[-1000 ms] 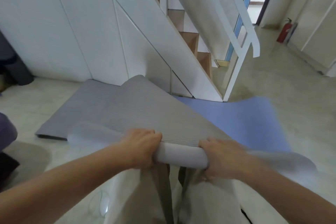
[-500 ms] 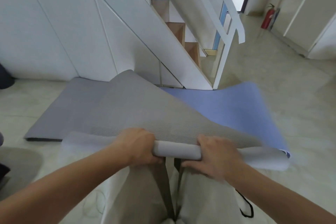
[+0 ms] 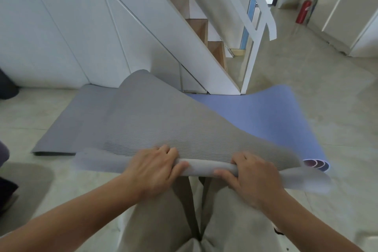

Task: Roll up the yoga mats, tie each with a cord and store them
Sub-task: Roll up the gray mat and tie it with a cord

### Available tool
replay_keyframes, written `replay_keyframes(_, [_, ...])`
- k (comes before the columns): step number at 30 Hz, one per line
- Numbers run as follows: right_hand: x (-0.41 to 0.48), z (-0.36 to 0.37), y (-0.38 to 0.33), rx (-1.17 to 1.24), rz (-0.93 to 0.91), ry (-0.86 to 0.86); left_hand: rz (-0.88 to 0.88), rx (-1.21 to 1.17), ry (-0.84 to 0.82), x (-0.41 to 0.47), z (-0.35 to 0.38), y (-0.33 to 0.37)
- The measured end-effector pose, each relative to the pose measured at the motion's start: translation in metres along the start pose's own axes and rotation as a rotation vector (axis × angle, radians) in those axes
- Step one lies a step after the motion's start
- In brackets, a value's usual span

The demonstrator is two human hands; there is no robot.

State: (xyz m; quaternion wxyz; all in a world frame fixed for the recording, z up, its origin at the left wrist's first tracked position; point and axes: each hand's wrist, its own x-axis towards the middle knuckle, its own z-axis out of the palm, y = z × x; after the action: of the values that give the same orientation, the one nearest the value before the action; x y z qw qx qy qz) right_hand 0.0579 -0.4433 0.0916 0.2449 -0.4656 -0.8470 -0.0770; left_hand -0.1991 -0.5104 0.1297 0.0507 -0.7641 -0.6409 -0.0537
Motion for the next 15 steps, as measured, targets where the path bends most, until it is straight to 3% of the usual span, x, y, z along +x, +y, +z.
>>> replay_keyframes(8, [-0.029, 0.003, 0.008, -0.075, 0.028, 0.188, 0.155, 0.041, 0.203, -0.003, 0.019, -0.009])
replay_keyframes(12, [-0.03, 0.001, 0.005, -0.139, 0.093, 0.166, 0.193, 0.116, 0.191, -0.002, 0.021, -0.007])
replay_keyframes(15, [-0.032, -0.001, 0.002, -0.133, 0.126, 0.113, 0.152, 0.052, 0.083, 0.0, 0.017, -0.008])
